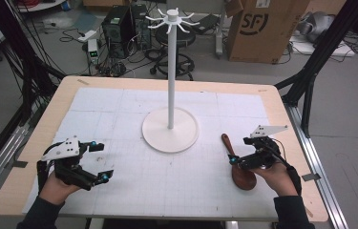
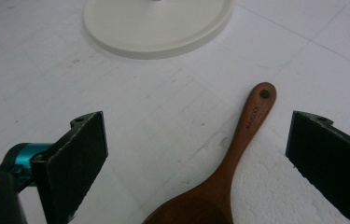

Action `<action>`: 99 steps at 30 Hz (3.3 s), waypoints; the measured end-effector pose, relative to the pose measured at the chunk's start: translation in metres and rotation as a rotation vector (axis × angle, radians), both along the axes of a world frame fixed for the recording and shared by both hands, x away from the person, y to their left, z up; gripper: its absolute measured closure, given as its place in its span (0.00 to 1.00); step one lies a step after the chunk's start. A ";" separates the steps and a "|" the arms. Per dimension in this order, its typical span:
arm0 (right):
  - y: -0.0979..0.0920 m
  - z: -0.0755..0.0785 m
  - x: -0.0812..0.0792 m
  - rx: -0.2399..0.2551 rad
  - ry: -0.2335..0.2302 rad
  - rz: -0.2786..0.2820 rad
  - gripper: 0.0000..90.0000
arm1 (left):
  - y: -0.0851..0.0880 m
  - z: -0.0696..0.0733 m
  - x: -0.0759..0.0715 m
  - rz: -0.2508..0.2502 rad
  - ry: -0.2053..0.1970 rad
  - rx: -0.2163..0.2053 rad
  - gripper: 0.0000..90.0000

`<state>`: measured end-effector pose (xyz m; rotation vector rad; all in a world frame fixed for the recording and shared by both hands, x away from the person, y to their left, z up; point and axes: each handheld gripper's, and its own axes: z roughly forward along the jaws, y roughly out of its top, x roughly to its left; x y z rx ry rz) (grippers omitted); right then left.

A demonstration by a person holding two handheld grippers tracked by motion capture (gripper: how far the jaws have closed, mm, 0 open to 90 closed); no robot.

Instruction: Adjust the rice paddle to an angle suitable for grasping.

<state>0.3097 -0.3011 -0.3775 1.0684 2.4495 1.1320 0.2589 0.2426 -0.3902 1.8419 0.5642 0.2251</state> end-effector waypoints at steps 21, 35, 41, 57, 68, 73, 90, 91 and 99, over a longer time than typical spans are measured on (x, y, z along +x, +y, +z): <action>-0.009 -0.006 0.032 -0.040 0.095 -0.223 0.32 | 0.002 0.000 0.000 0.002 0.000 -0.002 0.02; 0.000 -0.016 0.049 -0.109 0.237 -0.261 0.86 | 0.002 0.000 0.000 0.004 -0.001 -0.001 0.02; 0.002 -0.018 0.052 -0.136 0.247 -0.259 0.99 | 0.002 0.000 0.000 0.005 0.002 0.000 0.02; 0.007 -0.031 0.064 -0.190 0.269 -0.250 0.99 | 0.003 -0.001 0.000 0.005 0.002 0.003 0.02; 0.013 -0.038 0.070 -0.207 0.276 -0.235 0.99 | 0.004 -0.001 0.000 0.006 0.000 0.003 0.02; 0.016 -0.040 0.071 -0.190 0.283 -0.226 0.99 | 0.006 -0.001 0.000 0.013 0.004 0.003 0.02; 0.047 -0.040 0.062 -0.190 0.305 -0.044 0.99 | 0.007 -0.002 0.000 0.014 0.007 0.004 0.02; 0.052 -0.040 0.059 -0.195 0.314 -0.028 0.99 | 0.007 -0.002 0.000 0.014 0.007 0.004 0.02; 0.056 -0.036 0.053 -0.193 0.299 0.046 0.99 | 0.007 -0.002 0.000 0.016 0.007 0.001 0.02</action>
